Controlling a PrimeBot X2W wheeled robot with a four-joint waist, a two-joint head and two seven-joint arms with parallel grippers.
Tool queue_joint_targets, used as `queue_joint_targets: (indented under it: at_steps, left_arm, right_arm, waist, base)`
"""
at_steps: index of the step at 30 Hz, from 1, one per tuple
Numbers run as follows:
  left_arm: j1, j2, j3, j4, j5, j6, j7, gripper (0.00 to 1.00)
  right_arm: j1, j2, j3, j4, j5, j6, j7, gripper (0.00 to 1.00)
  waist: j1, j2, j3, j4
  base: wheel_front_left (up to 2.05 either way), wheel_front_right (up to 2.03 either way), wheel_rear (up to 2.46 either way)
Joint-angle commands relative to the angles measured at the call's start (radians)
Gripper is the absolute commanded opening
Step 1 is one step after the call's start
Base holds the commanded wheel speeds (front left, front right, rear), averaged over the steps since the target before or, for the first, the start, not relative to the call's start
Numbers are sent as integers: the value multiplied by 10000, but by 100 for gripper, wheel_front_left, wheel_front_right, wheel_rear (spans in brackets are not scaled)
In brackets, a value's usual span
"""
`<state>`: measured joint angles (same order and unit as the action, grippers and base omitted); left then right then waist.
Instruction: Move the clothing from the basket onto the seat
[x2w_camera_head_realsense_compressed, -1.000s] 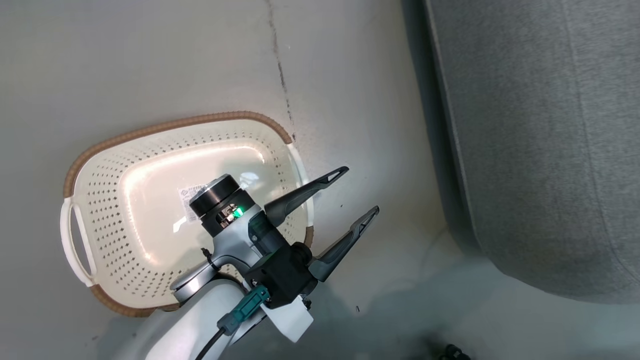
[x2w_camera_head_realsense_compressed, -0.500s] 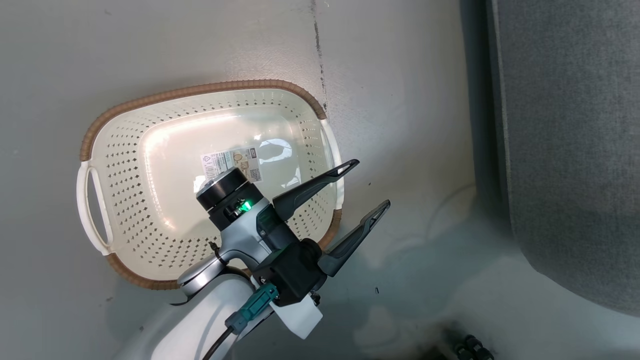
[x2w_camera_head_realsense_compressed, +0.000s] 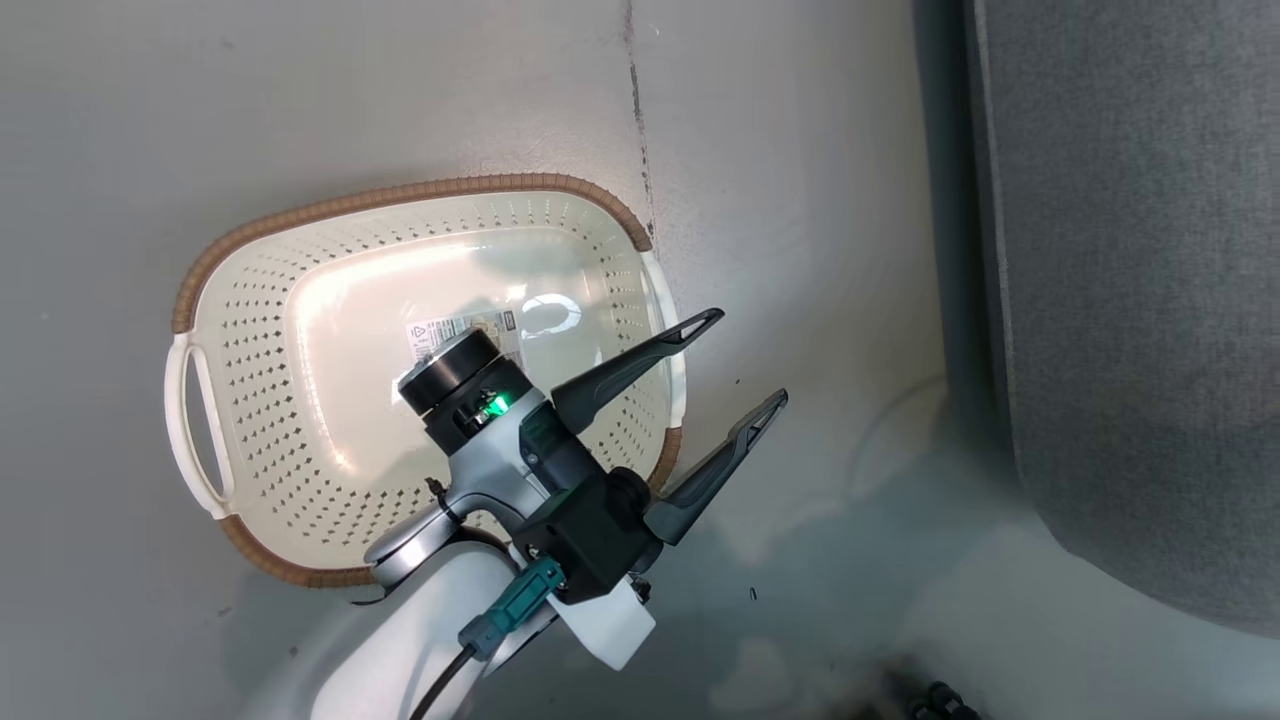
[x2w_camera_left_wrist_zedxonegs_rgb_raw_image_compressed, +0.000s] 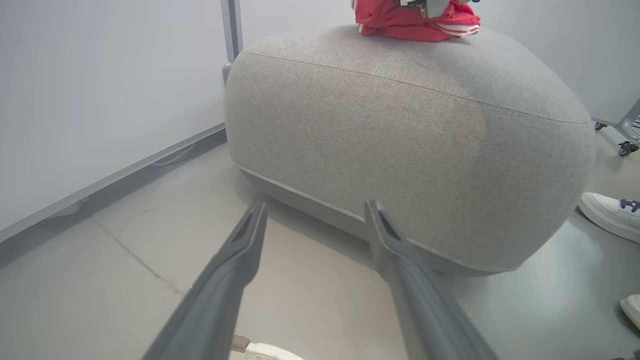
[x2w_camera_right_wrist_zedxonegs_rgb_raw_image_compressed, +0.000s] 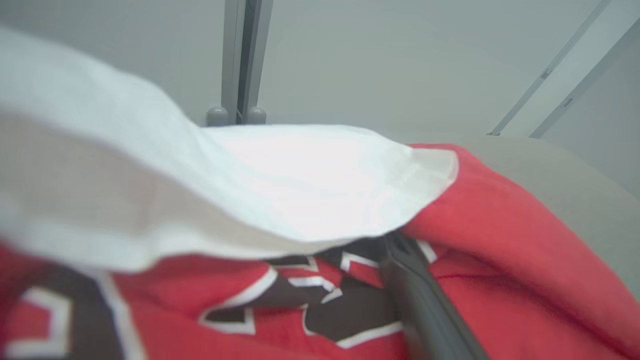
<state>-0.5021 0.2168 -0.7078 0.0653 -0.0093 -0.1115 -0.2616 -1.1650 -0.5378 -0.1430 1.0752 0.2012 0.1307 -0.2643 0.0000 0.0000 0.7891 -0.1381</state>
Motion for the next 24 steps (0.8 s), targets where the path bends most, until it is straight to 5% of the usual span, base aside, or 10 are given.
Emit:
queue_joint_targets:
  at_steps: [1,11,24]
  left_arm:
    - [-157,17,-20,-8,-27,49,-34,100]
    - [84,-287,-262,169,-161,-39,-36,100]
    - [849,-800,-161,345,-417,-59,-36,100]
  right_arm:
    - [-49,36,74,-9,49,2,8,100]
    - [316,-7,809,501,346,2,58,100]
    - [1029,-144,2799,651,1310,0,1510,100]
  waist:
    - [0,0,-116,-46]
    - [0,0,-1223,-230]
    - [0,0,-3261,-526]
  base:
    - [0,0,0]
    - [0,0,0]
    - [0,0,0]
